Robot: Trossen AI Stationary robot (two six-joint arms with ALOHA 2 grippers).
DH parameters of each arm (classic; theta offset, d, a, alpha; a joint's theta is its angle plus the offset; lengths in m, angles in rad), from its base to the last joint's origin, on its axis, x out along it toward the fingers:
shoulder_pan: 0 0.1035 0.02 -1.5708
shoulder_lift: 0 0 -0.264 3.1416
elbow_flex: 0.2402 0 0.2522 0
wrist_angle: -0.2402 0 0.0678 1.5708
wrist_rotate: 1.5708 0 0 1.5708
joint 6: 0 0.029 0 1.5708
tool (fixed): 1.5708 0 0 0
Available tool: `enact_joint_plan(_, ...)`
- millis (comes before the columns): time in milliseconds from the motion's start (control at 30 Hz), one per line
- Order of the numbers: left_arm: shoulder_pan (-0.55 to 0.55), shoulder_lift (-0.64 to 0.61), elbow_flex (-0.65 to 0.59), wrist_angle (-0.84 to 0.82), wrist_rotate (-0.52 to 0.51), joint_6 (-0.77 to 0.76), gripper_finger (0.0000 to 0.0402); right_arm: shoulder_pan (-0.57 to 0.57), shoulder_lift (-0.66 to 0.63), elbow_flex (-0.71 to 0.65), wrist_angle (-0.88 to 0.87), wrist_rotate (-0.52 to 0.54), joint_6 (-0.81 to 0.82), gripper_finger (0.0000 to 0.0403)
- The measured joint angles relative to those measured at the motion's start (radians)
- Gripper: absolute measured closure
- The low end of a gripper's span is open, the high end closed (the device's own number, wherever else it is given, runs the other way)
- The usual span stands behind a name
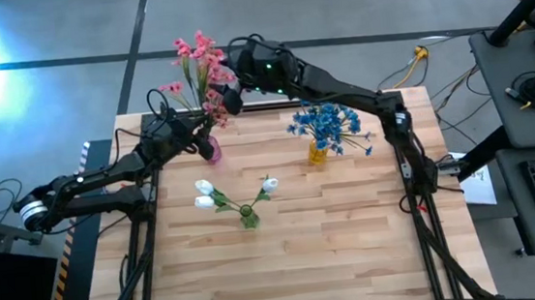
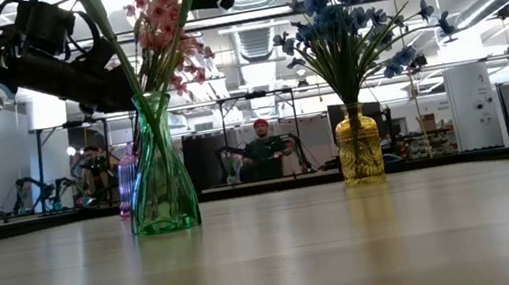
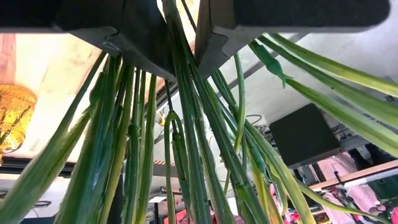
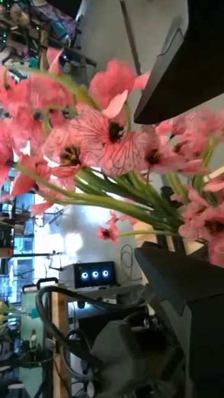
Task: Sort flowers into vase by color
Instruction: Put the pink flowers into the pink vase
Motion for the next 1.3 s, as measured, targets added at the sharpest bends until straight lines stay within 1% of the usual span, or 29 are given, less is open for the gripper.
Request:
enact_joint_plan(567,0.0,0.001,0.0,0.0,0.0,0.003,0.0326,-0.006,0.074,0.001,0.15,-0.015,0.021,0.0082)
enact_joint_plan(667,-0.001,0.001,0.0,0.0,0.0,0.003,0.0326,-0.006,0.092,0.001,0.176,-0.052,0.004,0.0085)
enact_joint_plan(833,-0.002,0.001,0.0,0.0,0.0,0.009,0.0326,-0.002,0.106,0.001,0.188,-0.057,-0.052,0.0096)
enact_joint_plan(933,-0.002,0.001,0.0,0.0,0.0,0.028,0.0326,0.003,0.107,0.001,0.203,-0.062,-0.062,0.0108)
enact_joint_plan(1067,-0.002,0.001,0.0,0.0,0.0,0.044,0.0326,0.005,0.107,0.001,0.218,-0.101,-0.061,0.0132)
enact_joint_plan(1300,-0.002,0.001,0.0,0.0,0.0,0.055,0.0326,0.005,0.107,0.001,0.219,-0.105,-0.045,0.0199)
